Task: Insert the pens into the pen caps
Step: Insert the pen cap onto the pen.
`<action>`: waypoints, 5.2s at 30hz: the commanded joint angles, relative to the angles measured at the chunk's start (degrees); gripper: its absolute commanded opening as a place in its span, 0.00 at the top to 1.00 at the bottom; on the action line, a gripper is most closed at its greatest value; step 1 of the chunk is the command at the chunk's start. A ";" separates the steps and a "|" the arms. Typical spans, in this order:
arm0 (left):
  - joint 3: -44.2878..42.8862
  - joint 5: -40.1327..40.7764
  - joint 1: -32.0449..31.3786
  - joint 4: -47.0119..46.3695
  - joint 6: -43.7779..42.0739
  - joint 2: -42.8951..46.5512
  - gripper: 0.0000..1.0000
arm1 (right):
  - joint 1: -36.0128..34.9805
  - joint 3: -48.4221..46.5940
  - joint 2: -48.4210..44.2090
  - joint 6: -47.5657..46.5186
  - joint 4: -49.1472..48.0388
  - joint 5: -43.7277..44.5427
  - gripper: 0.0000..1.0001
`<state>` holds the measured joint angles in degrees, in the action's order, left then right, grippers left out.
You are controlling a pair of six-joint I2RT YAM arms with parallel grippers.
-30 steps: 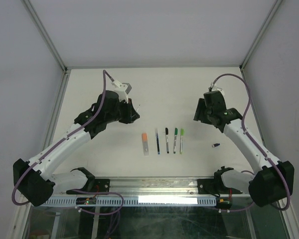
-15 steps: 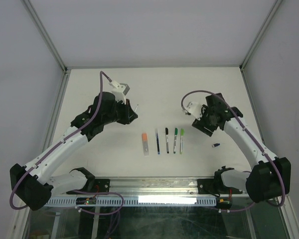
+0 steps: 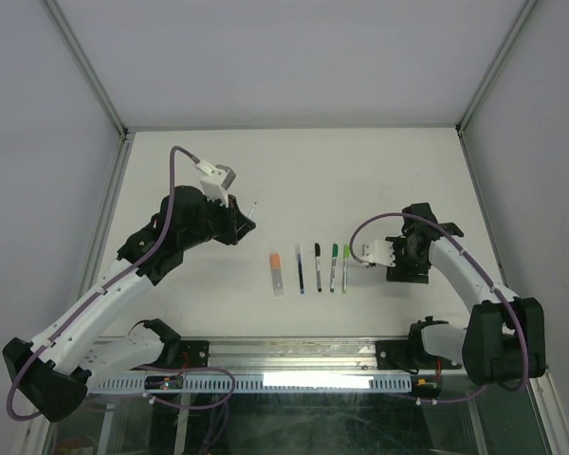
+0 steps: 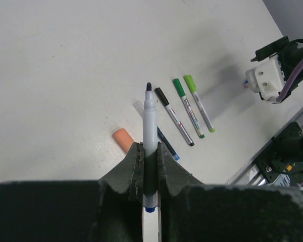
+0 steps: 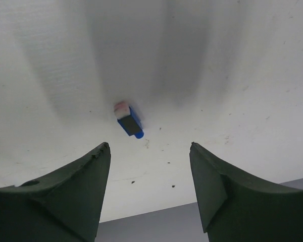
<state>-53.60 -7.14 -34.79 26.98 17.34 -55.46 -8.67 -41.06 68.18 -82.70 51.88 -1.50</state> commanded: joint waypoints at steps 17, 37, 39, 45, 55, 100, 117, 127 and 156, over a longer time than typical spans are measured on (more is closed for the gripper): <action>2.34 0.37 0.33 -0.62 -1.05 6.31 1.00 | 1.18 -4.54 12.50 -7.02 -2.01 -0.92 0.46; 3.80 1.41 0.38 -0.53 -0.57 8.59 1.00 | 1.01 -8.41 13.86 8.30 -3.49 -8.59 0.81; 3.83 1.94 0.35 -0.53 -0.29 8.51 1.00 | 0.46 -11.36 13.72 14.23 -3.54 -13.14 0.81; 3.53 3.64 0.33 -0.51 0.44 7.55 1.00 | -2.93 -16.02 15.83 42.51 -9.62 -23.25 0.89; 2.04 5.10 0.35 -0.67 2.06 5.08 1.00 | -7.40 -25.98 23.80 83.93 -13.21 -9.93 1.00; 0.64 -24.84 0.39 -37.90 12.73 -1.49 1.00 | -31.36 -8.77 -6.76 142.16 -86.34 -6.22 1.00; 0.72 -24.48 0.29 -37.50 12.72 -2.66 1.00 | -31.44 -8.40 -7.02 141.38 -88.46 -8.14 1.00; 0.99 -24.62 0.33 -37.52 12.53 -2.37 1.00 | -31.41 -9.19 -6.23 140.86 -86.28 -8.57 1.00; 1.07 -24.72 0.34 -37.49 12.33 -2.98 1.00 | -31.54 -14.40 -4.92 137.73 -75.34 -16.70 1.00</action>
<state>-50.57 -31.29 -34.76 -8.16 29.69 -58.48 -39.72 -51.00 63.92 56.69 -26.39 -14.35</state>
